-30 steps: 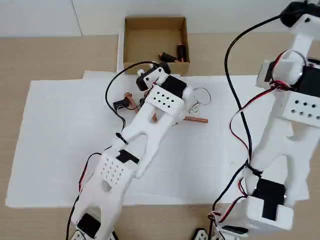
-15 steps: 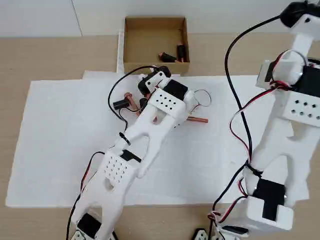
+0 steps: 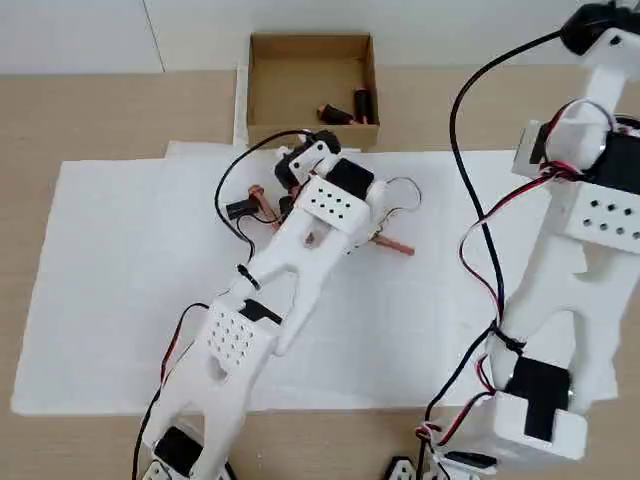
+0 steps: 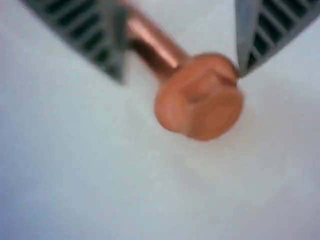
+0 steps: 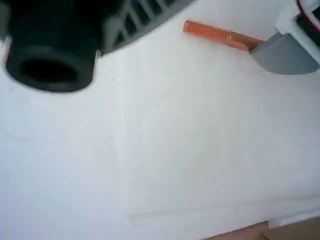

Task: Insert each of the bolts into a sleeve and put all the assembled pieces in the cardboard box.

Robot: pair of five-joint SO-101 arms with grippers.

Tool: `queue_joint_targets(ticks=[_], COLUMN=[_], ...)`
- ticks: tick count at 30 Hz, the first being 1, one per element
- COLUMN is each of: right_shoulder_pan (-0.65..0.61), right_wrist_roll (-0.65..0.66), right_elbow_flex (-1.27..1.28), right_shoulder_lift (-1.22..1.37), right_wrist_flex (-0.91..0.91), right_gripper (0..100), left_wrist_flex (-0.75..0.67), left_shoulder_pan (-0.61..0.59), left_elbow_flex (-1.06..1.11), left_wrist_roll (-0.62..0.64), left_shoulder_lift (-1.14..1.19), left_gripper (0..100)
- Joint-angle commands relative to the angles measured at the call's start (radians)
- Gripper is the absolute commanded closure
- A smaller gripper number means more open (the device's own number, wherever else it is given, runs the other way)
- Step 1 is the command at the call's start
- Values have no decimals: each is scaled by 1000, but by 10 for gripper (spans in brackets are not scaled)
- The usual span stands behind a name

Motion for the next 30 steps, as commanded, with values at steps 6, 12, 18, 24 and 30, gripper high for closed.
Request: queue_joint_targets(ticks=[6, 12, 18, 24, 30], right_shoulder_pan=[10, 10, 10, 10, 10], right_wrist_roll=[8, 9, 8, 8, 8], right_elbow_flex=[-3, -3, -3, -3, -3], right_shoulder_lift=[-58, -58, -58, -58, -58], right_wrist_flex=[5, 7, 7, 7, 7], right_gripper=[985, 985, 985, 985, 985], left_wrist_flex=[-44, -37, -35, -17, 6], left_shoulder_pan=[8, 9, 3, 0, -35], left_elbow_flex=[-33, -35, -35, -30, -35], left_wrist_roll=[2, -9, -273, -437, -775], left_shoulder_lift=[37, 72, 17, 35, 58], left_gripper=[976, 978, 979, 974, 945])
